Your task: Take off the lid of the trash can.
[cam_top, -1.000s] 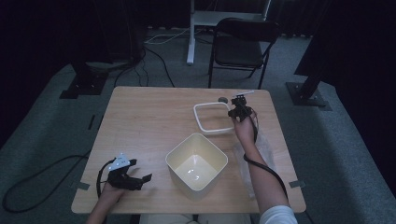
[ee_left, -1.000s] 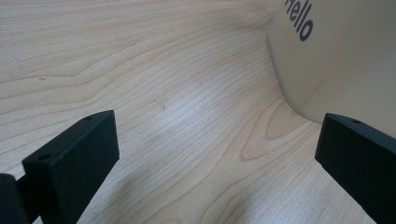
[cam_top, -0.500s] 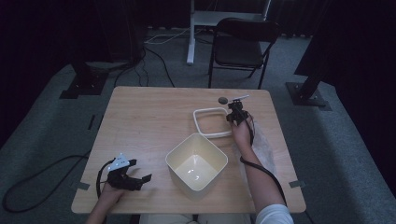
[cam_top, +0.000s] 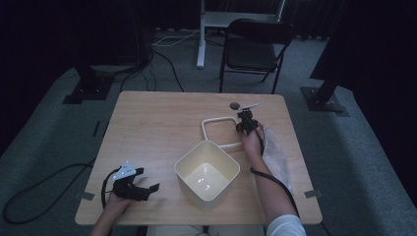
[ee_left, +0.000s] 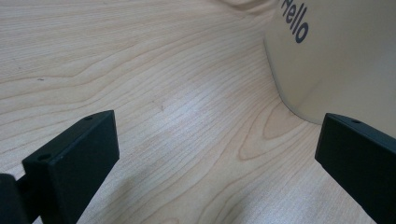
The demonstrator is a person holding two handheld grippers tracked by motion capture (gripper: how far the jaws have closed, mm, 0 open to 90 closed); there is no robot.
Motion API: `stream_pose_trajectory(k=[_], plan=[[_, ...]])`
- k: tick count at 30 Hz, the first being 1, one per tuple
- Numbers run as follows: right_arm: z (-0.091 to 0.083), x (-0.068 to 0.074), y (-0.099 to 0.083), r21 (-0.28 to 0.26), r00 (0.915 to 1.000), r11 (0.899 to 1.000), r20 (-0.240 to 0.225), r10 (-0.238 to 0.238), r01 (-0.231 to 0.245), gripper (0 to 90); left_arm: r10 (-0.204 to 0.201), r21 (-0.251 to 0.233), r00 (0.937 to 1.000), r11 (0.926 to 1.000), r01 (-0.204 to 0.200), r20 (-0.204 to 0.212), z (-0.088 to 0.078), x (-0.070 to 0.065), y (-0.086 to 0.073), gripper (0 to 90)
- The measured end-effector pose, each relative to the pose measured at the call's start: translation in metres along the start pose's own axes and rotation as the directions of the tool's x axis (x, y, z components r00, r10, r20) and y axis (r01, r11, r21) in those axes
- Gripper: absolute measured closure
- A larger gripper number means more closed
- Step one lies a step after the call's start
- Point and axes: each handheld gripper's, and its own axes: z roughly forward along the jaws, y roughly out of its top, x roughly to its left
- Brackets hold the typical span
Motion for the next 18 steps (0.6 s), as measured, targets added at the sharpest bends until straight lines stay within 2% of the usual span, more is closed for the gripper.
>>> stream_pose_trajectory(k=[8,18], plan=[[-0.004,-0.001,0.001,0.015,0.9995,1.000,-0.031,-0.003,0.003,72.1,-0.002,0.000,1.0000,1.0000,0.002,-0.001,0.000,0.000,0.000,0.4],[-0.027,-0.004,0.002,-0.002,0.9969,1.000,-0.076,-0.017,0.017,56.0,0.001,0.005,1.0000,1.0000,-0.001,-0.004,0.000,0.000,0.000,0.4]])
